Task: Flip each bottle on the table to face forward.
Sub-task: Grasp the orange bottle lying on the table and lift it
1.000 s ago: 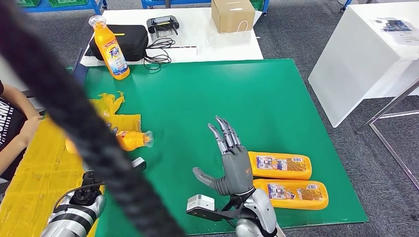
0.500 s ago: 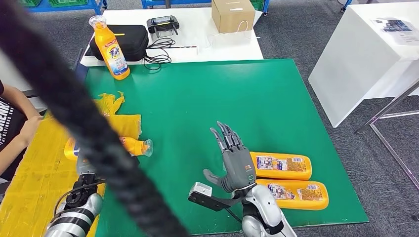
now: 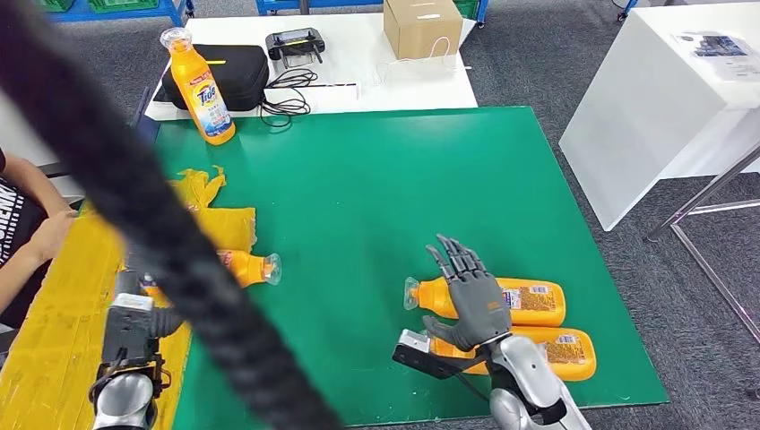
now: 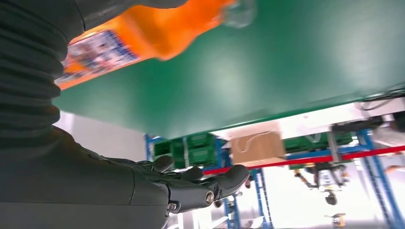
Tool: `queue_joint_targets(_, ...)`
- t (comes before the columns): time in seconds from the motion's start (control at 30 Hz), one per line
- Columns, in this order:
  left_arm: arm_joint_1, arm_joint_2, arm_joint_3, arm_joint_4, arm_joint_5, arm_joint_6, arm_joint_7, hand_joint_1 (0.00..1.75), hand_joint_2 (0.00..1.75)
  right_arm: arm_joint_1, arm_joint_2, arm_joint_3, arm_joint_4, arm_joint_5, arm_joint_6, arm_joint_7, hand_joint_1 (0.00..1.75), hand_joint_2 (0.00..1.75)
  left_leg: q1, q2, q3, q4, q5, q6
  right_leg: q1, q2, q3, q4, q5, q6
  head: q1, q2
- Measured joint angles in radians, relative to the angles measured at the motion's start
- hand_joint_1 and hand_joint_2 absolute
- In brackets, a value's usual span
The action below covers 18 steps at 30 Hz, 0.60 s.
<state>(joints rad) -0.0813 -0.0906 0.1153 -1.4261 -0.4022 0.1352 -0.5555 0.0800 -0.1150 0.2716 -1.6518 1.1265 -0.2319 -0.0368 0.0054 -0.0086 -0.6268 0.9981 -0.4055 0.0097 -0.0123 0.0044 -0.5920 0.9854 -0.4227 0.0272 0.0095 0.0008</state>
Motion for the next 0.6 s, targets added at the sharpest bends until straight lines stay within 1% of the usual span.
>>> queue_joint_targets(0.13,0.034,-0.015,0.017,-0.102,0.018,-0.014,-0.011,0.00,1.75,0.014,-0.019,-0.032,-0.011,0.001,0.019,0.008,0.00,1.75,0.001,0.000,0.000,0.000,0.000,0.000,0.001,0.000,0.000,0.000,0.000,0.000,0.000,0.000)
queue_joint_targets(0.27,0.060,-0.033,0.017,-0.163,0.020,-0.018,-0.028,0.00,1.75,0.032,-0.049,-0.063,-0.015,-0.024,0.055,0.011,0.00,1.75,0.001,0.000,0.000,0.000,0.000,0.000,0.001,0.000,0.000,0.000,0.000,0.000,0.000,0.000)
queue_joint_targets(0.43,0.073,-0.045,0.012,-0.191,0.030,-0.022,-0.036,0.00,1.75,0.044,-0.086,-0.101,-0.014,-0.042,0.075,0.003,0.00,1.75,0.000,0.000,0.000,0.000,0.000,0.000,0.000,0.000,0.000,0.000,0.000,0.000,0.000,0.000)
queue_joint_targets(0.6,0.077,-0.051,-0.006,-0.200,0.044,-0.023,-0.039,0.00,1.75,0.044,-0.110,-0.138,0.000,-0.030,0.085,0.010,0.00,1.75,0.000,0.000,0.000,0.000,0.000,0.000,0.000,0.000,0.001,0.000,0.000,0.000,0.000,0.000)
